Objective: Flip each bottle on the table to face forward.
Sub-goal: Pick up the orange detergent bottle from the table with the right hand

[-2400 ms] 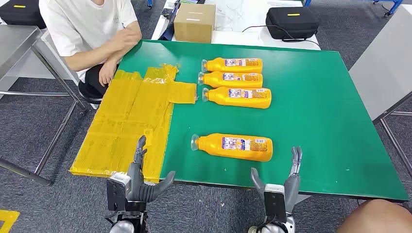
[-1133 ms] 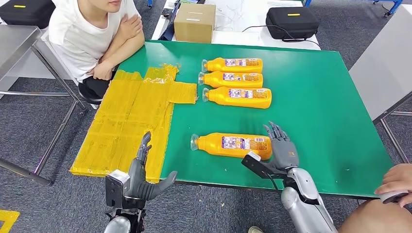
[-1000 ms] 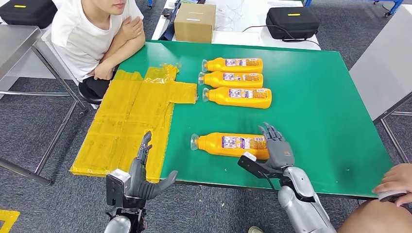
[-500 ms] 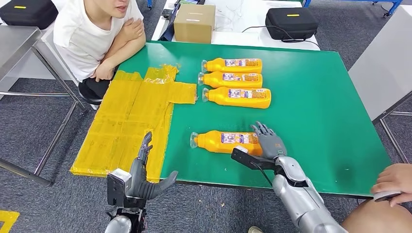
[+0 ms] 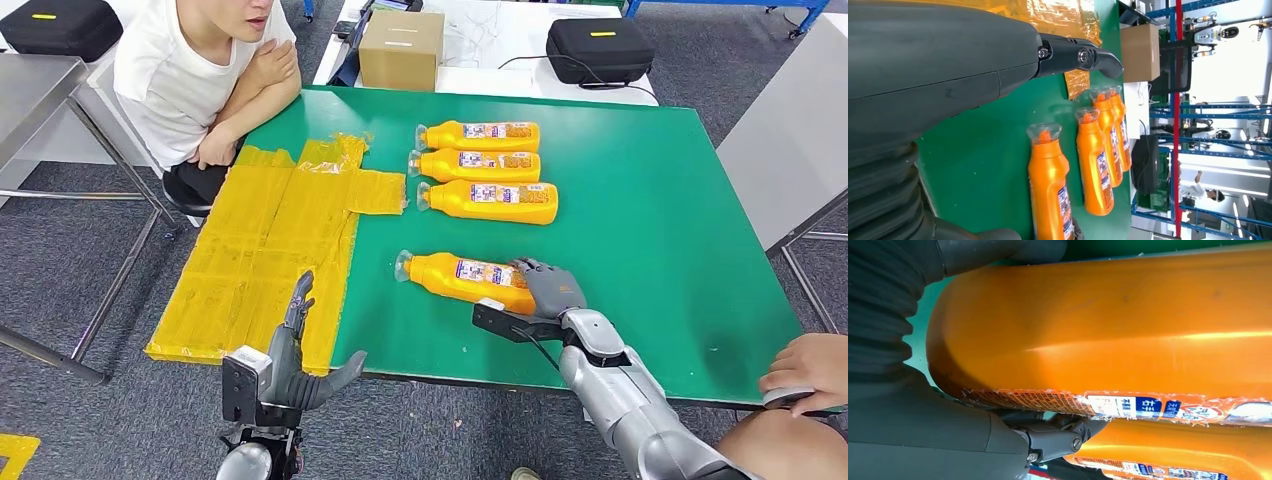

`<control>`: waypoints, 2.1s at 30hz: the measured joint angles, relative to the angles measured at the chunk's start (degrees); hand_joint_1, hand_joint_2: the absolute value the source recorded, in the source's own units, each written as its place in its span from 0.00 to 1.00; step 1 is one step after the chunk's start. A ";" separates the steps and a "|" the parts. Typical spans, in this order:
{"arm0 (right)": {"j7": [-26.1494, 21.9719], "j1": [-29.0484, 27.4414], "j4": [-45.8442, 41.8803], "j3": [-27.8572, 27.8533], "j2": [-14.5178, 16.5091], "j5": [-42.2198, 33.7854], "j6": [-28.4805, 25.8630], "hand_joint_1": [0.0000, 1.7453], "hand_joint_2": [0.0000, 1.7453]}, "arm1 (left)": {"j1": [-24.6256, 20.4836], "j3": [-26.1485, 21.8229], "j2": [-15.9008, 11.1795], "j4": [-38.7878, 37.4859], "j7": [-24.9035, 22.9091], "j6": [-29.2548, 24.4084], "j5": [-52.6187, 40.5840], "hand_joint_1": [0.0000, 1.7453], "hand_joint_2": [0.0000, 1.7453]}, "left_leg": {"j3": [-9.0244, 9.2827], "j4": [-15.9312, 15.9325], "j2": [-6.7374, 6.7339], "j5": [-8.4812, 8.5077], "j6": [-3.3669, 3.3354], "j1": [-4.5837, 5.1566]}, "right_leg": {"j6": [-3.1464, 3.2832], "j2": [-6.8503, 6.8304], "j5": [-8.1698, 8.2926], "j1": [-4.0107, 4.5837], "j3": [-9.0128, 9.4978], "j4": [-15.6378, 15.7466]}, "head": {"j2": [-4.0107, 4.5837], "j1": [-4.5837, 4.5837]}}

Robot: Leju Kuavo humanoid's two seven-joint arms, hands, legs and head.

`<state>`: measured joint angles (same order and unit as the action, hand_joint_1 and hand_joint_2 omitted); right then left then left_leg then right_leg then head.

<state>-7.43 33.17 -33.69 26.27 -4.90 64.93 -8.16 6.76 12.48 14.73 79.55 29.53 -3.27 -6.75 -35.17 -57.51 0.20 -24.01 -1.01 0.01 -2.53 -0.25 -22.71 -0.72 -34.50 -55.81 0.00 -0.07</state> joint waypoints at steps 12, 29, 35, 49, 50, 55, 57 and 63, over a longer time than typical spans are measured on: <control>-0.91 1.64 3.33 0.55 0.02 -1.51 0.81 1.00 1.00 | -0.59 -0.01 0.00 -1.03 0.38 -0.46 0.17 0.00 1.00 | 0.19 -0.01 0.02 -0.02 -0.02 0.01 | -0.01 -0.01 -0.03 -0.01 0.19 0.01 | 0.00 0.00; -15.34 -12.59 -14.20 -9.06 4.50 -30.50 -2.67 1.00 1.00 | 0.56 -0.51 -0.01 -1.08 -3.41 5.16 9.12 0.00 1.00 | 0.10 0.01 0.01 -0.10 -0.01 -0.02 | -0.01 0.00 -0.05 0.04 0.14 -0.01 | 0.00 0.00; -18.64 -20.04 -25.45 -11.00 8.56 -37.62 -2.74 1.00 1.00 | 1.47 1.07 -1.05 0.30 -2.48 11.04 9.60 0.00 1.00 | -0.12 0.02 0.02 -0.12 0.00 -0.02 | 0.00 -0.01 -0.10 0.03 -0.08 -0.01 | 0.00 -0.01; -22.62 -24.84 -33.56 -10.28 14.35 -37.99 -2.10 1.00 1.00 | 1.74 5.22 -3.34 2.31 -2.63 19.66 12.91 0.00 1.00 | -0.15 0.03 0.00 -0.11 0.00 -0.02 | 0.00 0.00 -0.10 0.02 -0.14 -0.02 | 0.00 -0.01; -22.80 -24.94 -33.68 -9.88 14.62 -37.49 -2.15 1.00 1.00 | 1.62 5.29 -3.34 2.31 -3.56 20.35 14.38 0.00 1.00 | -0.16 0.03 0.00 -0.11 0.00 -0.02 | 0.00 0.01 -0.10 0.02 -0.15 -0.02 | 0.00 -0.01; -25.52 -24.99 -32.77 -4.95 17.29 -34.46 -5.96 1.00 1.00 | -0.02 5.73 -2.93 2.29 -9.86 23.28 24.63 0.00 1.00 | -0.17 0.03 -0.01 -0.11 0.00 -0.03 | 0.01 0.01 -0.10 0.03 -0.17 -0.02 | 0.00 -0.01; -27.67 -24.98 -32.18 -2.29 18.54 -33.48 -8.91 1.00 1.00 | -0.67 5.84 -2.54 2.20 -11.58 22.76 27.27 0.00 1.00 | -0.17 0.03 -0.01 -0.11 0.01 -0.05 | 0.01 0.01 -0.11 0.04 -0.18 -0.02 | 0.00 -0.02; -30.62 -24.65 -31.06 5.13 20.16 -34.45 -12.60 1.00 1.00 | -2.22 5.86 -1.55 1.77 -12.41 22.36 32.90 0.00 1.00 | -0.20 0.03 0.00 -0.11 0.01 -0.06 | 0.01 0.00 -0.11 0.04 -0.21 -0.02 | 0.00 -0.02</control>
<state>-38.05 8.52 -64.75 31.40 15.26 30.48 -20.75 4.54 18.34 13.19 81.32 17.11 19.09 26.15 -35.37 -57.48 0.20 -24.11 -1.01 -0.05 -2.52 -0.25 -22.82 -0.68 -34.70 -55.83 0.00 -0.09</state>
